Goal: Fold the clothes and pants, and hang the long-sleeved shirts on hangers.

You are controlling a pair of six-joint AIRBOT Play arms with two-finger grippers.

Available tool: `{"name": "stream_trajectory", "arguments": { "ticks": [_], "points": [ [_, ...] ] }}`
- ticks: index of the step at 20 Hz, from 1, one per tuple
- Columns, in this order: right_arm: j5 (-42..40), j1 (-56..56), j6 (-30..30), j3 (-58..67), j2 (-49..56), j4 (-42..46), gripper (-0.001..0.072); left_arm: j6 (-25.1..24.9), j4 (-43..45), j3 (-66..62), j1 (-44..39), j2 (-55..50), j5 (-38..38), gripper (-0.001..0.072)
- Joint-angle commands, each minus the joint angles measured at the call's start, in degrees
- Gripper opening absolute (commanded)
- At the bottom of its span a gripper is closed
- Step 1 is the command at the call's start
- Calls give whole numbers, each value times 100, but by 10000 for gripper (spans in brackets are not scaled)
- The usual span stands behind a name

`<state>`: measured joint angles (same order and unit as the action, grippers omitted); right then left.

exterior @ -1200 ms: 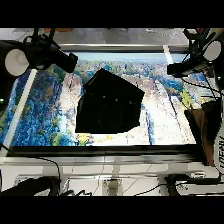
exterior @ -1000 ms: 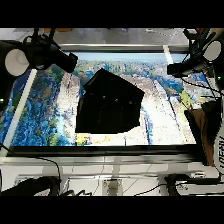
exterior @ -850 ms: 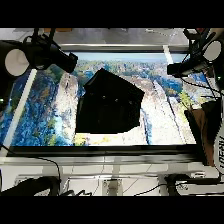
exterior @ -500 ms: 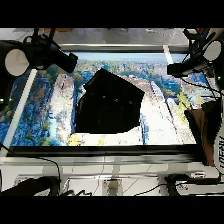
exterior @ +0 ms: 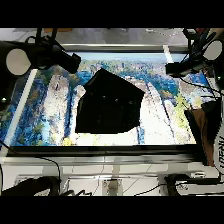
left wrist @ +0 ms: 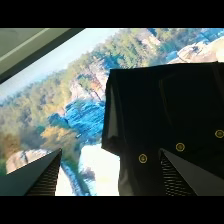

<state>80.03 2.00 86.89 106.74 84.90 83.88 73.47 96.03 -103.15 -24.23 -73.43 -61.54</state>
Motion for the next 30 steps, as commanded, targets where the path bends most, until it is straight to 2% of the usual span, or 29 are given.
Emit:
{"name": "stream_trajectory", "arguments": {
  "ticks": [1, 3, 4, 6, 9, 11, 13, 14, 15, 16, 17, 18, 19, 21, 22, 23, 25, 28, 30],
  "points": [
    [409, -20, -420, -85, 118, -127, 43, 0, -179, -2, 0, -85, 42, 674],
    [883, -111, -949, -485, 256, -144, 42, 0, -179, 4, 0, -98, 39, 675],
    [872, -238, -1047, -857, 260, -501, 42, 0, -179, 4, 0, -107, 42, 675],
    [957, -577, -1836, -1770, 260, -1628, 42, 0, -177, 4, 0, -114, 39, 675],
    [1244, -970, -2404, -3095, 260, -2822, 43, 0, -175, 4, 4, -116, 39, 674],
    [1169, -1058, -2697, -3932, 260, -2973, 43, 0, -149, 4, 4, -116, 28, 674],
    [758, -1029, -2791, -4618, 260, -3082, 44, 0, -133, 4, 4, -116, 20, 673],
    [476, -1008, -2787, -4876, 260, -3244, 122, 0, -136, 4, 4, -118, 20, 668],
    [85, -977, -2785, -5095, 260, -3440, 365, 0, -133, 4, 4, -120, 20, 586],
    [-313, -944, -2747, -5261, 260, -3661, 495, 0, -133, 4, 4, -120, 17, 404],
    [-599, -907, -2726, -5370, 260, -3893, 491, -2, -105, 4, 4, -120, 15, 194],
    [-844, -870, -2721, -5442, 260, -4127, 491, -2, 70, 4, 4, -120, 15, 63],
    [-1038, -822, -2662, -5453, 264, -4271, 491, 0, 308, 4, 7, -120, 13, 10],
    [-1416, -704, -2435, -5453, 264, -4409, 506, 2, 551, 4, 142, -120, 9, 9],
    [-1609, -629, -2430, -5453, 267, -4496, 598, 0, 551, 4, 291, -127, -50, 9],
    [-1762, -557, -2345, -5453, 264, -4533, 623, 2, 549, 4, 461, -129, -166, 9],
    [-1956, -487, -2149, -5453, 267, -4457, 622, 7, 487, 4, 890, -125, -487, 9],
    [-2205, -544, -1025, -5453, 267, -3696, 614, 0, -208, 9, 1731, -125, -769, 9],
    [-2181, -546, -894, -5453, 306, -3600, 611, 0, -776, 37, 2262, -122, -903, 10]
  ]
}}
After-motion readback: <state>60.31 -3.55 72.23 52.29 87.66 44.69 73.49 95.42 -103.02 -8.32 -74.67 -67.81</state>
